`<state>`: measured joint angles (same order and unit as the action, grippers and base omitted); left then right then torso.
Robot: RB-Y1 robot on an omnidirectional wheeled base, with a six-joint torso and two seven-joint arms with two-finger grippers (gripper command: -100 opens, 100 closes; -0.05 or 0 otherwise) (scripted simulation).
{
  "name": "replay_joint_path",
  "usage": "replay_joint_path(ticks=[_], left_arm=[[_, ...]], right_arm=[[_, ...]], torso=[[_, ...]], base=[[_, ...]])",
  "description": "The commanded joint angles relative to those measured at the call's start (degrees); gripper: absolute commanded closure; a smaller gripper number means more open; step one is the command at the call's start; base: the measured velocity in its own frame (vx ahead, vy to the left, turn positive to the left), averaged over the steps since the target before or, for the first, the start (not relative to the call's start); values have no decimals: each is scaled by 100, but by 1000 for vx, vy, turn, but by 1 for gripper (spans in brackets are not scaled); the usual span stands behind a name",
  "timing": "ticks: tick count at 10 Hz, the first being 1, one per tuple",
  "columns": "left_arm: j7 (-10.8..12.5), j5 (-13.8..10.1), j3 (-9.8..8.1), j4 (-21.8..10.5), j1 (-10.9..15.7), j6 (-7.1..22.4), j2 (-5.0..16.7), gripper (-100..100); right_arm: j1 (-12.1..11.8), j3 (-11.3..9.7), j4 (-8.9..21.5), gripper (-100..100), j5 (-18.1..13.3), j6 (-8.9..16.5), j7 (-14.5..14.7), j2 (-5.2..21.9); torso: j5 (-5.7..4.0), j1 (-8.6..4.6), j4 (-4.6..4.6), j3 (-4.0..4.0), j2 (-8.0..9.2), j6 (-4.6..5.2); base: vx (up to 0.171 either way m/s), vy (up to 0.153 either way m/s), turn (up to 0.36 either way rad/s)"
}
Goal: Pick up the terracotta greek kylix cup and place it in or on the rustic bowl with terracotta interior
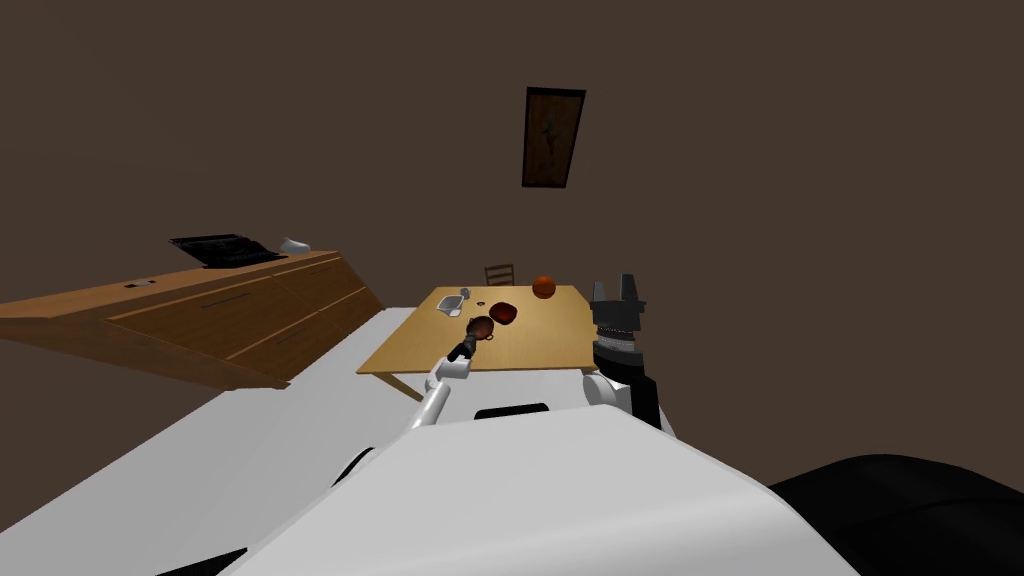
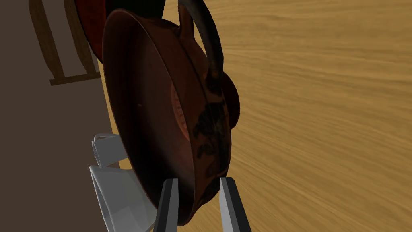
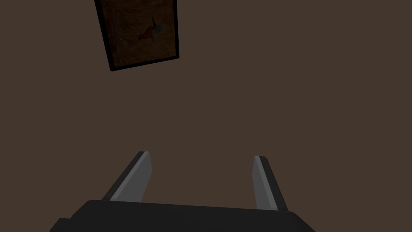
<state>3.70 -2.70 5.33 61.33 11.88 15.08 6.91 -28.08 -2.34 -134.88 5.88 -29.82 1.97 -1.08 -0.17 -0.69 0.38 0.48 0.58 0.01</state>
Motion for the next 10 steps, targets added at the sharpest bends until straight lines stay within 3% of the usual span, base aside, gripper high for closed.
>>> replay_joint_path(ticks=[1,3,10], left_arm=[[127,-228,-14,-99,214,-27,-8,100],[234,-411,-42,-253,480,-34,-18,100],[467,-708,-171,-620,1260,100,-7,100]], right_arm=[[0,0,0,0,0,0,0,0],[0,0,0,0,0,0,0,0],[-1,1,0,0,0,0,0,1]], torso=[[0,0,0,0,0,0],[-2,4,5,5,3,-3],[13,11,-2,-27,-53,24]], base=[[-84,-134,15],[-54,-134,15],[-11,-86,14]])
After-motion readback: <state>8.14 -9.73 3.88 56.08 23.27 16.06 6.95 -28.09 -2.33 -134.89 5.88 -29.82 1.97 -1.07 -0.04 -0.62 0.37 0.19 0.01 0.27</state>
